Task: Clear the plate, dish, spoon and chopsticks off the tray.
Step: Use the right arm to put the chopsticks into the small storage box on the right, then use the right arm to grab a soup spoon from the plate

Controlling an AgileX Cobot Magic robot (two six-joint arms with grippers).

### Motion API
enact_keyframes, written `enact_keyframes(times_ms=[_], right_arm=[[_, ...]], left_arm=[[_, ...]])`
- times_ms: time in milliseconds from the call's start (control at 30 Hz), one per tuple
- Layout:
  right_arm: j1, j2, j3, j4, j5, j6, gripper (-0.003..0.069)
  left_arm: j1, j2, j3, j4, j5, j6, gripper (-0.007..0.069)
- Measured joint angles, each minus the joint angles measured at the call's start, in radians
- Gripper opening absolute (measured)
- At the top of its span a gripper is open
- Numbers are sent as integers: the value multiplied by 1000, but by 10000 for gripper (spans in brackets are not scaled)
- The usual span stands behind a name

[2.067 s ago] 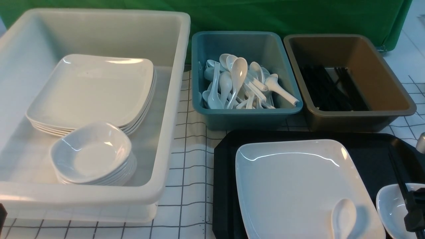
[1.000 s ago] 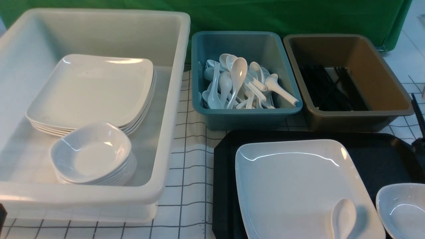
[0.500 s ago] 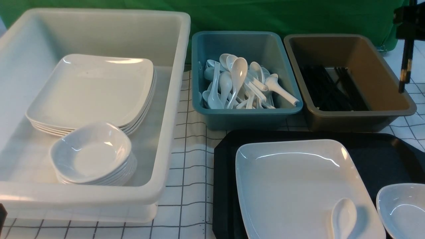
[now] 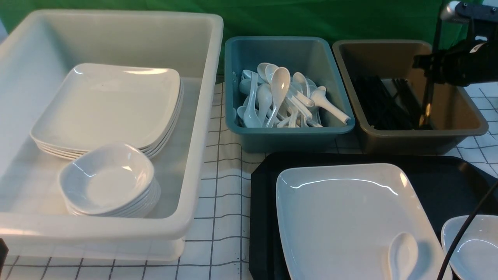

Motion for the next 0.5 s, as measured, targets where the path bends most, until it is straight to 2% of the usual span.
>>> enact_keyframes(times_ms=[100,200,300,400,500], right_arm=[[0,0,0,1,82,1,278],[0,-11,0,1,151,3,257],[0,-53,0,1,249,3,189],[0,-167,0,1,397,-6,87],[1,-288,0,2,536,-8,33]], left_arm=[[0,0,0,0,0,0,22],[0,0,0,0,0,0,22],[0,0,0,0,0,2,22],[0,0,0,0,0,2,22],[0,0,0,0,0,2,22]])
